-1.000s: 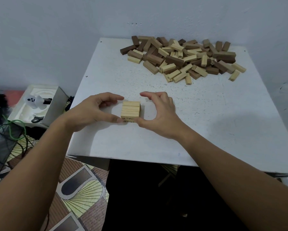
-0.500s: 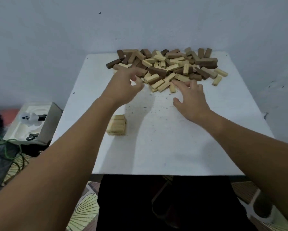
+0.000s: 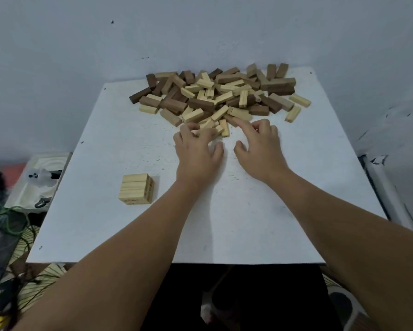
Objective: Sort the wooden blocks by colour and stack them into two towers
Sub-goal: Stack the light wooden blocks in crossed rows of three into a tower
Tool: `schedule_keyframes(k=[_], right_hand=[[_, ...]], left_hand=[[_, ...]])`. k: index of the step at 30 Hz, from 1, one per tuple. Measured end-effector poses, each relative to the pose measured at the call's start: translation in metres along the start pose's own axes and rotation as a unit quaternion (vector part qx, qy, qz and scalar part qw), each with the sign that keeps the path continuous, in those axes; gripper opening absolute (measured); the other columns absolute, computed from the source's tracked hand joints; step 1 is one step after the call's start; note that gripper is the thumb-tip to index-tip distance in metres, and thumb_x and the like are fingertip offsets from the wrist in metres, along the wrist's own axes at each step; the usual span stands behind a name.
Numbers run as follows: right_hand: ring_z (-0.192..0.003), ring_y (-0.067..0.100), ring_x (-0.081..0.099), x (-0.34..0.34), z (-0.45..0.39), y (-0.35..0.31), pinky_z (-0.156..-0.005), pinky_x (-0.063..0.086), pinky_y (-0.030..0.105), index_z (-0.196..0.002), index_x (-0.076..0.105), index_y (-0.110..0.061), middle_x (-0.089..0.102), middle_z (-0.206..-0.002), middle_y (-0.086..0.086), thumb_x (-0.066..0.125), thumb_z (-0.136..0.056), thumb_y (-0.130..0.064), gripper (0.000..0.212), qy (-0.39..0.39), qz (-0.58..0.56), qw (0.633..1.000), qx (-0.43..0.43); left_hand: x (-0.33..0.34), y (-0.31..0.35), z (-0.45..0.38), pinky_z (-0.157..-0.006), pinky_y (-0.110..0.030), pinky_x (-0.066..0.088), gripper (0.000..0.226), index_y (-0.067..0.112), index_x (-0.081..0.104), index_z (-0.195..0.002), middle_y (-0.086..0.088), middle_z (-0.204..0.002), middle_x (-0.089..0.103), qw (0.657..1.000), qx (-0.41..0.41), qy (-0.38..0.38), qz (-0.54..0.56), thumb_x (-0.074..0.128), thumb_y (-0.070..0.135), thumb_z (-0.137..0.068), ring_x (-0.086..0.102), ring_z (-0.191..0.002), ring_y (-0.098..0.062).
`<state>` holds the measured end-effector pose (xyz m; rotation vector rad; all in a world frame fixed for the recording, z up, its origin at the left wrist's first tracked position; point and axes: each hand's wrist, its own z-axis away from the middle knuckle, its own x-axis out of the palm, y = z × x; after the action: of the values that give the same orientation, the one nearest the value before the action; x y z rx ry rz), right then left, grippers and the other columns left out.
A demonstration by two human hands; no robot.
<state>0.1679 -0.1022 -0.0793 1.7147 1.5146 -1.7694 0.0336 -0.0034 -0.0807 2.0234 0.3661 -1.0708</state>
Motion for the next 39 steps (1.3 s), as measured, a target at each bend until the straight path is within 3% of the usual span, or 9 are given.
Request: schedule_keyframes(k=[4, 8, 12, 16, 22, 25, 31, 35, 39], right_hand=[[-0.108, 0.026, 0.039, 0.003, 0.000, -0.002, -0.101, 0.038, 0.042, -0.146, 0.052, -0.041, 0.043, -0.120, 0.003, 0.048, -0.099, -0.026, 0.050, -0.018, 0.028, 0.999, -0.019], [-0.107, 0.024, 0.041, 0.002, -0.001, 0.001, -0.099, 0.042, 0.041, -0.128, 0.064, -0.035, 0.044, -0.119, 0.001, 0.053, -0.095, -0.023, 0.036, 0.003, -0.028, 1.000, 0.005], [-0.106, 0.023, 0.040, 0.002, 0.003, 0.000, -0.098, 0.039, 0.038, -0.144, 0.055, -0.042, 0.045, -0.120, 0.000, 0.052, -0.097, -0.027, 0.049, -0.011, -0.006, 1.000, -0.020], [-0.110, 0.022, 0.038, 0.002, 0.002, -0.002, -0.103, 0.033, 0.037, -0.144, 0.056, -0.044, 0.046, -0.121, -0.003, 0.051, -0.099, -0.031, 0.047, -0.020, -0.001, 1.000, -0.016], [-0.104, 0.023, 0.041, -0.001, 0.010, -0.002, -0.096, 0.043, 0.041, -0.132, 0.067, -0.042, 0.050, -0.114, -0.003, 0.059, -0.098, -0.033, 0.037, -0.008, -0.019, 0.999, -0.026], [-0.102, 0.025, 0.043, -0.006, 0.017, -0.004, -0.095, 0.042, 0.043, -0.129, 0.069, -0.043, 0.051, -0.109, -0.002, 0.061, -0.098, -0.033, 0.034, -0.005, -0.007, 1.000, -0.027], [-0.098, 0.025, 0.044, -0.021, 0.061, -0.002, -0.093, 0.041, 0.043, -0.123, 0.072, -0.043, 0.050, -0.103, -0.005, 0.066, -0.096, -0.033, 0.030, 0.003, 0.008, 0.999, -0.039], [-0.094, 0.019, 0.040, -0.027, 0.096, 0.008, -0.090, 0.041, 0.042, -0.118, 0.075, -0.040, 0.046, -0.098, -0.009, 0.071, -0.092, -0.030, 0.028, 0.020, -0.011, 0.999, -0.046], [-0.098, 0.015, 0.037, -0.034, 0.109, 0.017, -0.099, 0.039, 0.039, -0.122, 0.072, -0.041, 0.041, -0.104, -0.010, 0.070, -0.090, -0.036, 0.032, -0.014, -0.037, 0.999, -0.024]], left_hand=[[0.000, -0.001, -0.002, -0.101, -0.036, 0.036, 0.043, 0.026, 0.060, -0.135, -0.006, -0.131, 0.047, 0.999, -0.039, 0.003, -0.002, 0.063, 0.037, -0.095, 0.040, -0.120, -0.026], [0.000, -0.003, -0.004, -0.101, -0.046, 0.045, 0.032, 0.025, 0.069, -0.123, -0.002, -0.121, 0.052, 0.996, -0.059, 0.010, 0.061, 0.061, 0.037, -0.094, 0.045, -0.116, -0.022], [0.000, -0.003, -0.004, -0.101, -0.038, 0.039, 0.033, 0.027, 0.071, -0.124, 0.000, -0.118, 0.054, 0.997, -0.063, 0.015, 0.050, 0.067, 0.038, -0.093, 0.046, -0.115, -0.020], [-0.001, -0.003, -0.004, -0.098, -0.037, 0.037, 0.029, 0.025, 0.075, -0.120, -0.001, -0.115, 0.056, 0.998, -0.055, 0.010, 0.039, 0.069, 0.038, -0.095, 0.048, -0.114, -0.023], [-0.009, 0.000, 0.000, -0.096, -0.047, 0.046, 0.028, 0.024, 0.071, -0.126, -0.007, -0.115, 0.057, 0.998, -0.042, -0.035, 0.018, 0.062, 0.030, -0.100, 0.054, -0.109, -0.028], [-0.019, 0.003, -0.003, -0.093, -0.048, 0.048, 0.030, 0.024, 0.068, -0.127, -0.009, -0.112, 0.061, 0.995, -0.041, -0.081, -0.032, 0.057, 0.039, -0.103, 0.059, -0.103, -0.031], [-0.032, 0.009, 0.027, -0.084, -0.047, 0.054, 0.032, 0.026, 0.067, -0.104, 0.001, -0.096, 0.065, 0.992, -0.046, -0.116, 0.006, 0.057, 0.055, -0.097, 0.063, -0.088, -0.022], [-0.037, 0.014, 0.067, -0.086, -0.047, 0.051, 0.027, 0.027, 0.064, -0.108, 0.007, -0.097, 0.062, 0.988, -0.034, -0.127, 0.083, 0.067, 0.048, -0.092, 0.060, -0.092, -0.016], [-0.044, 0.015, 0.087, -0.082, -0.043, 0.051, 0.027, 0.028, 0.067, -0.112, 0.016, -0.085, 0.062, 0.988, 0.003, -0.099, 0.117, 0.067, 0.049, -0.095, 0.058, -0.082, -0.003]])
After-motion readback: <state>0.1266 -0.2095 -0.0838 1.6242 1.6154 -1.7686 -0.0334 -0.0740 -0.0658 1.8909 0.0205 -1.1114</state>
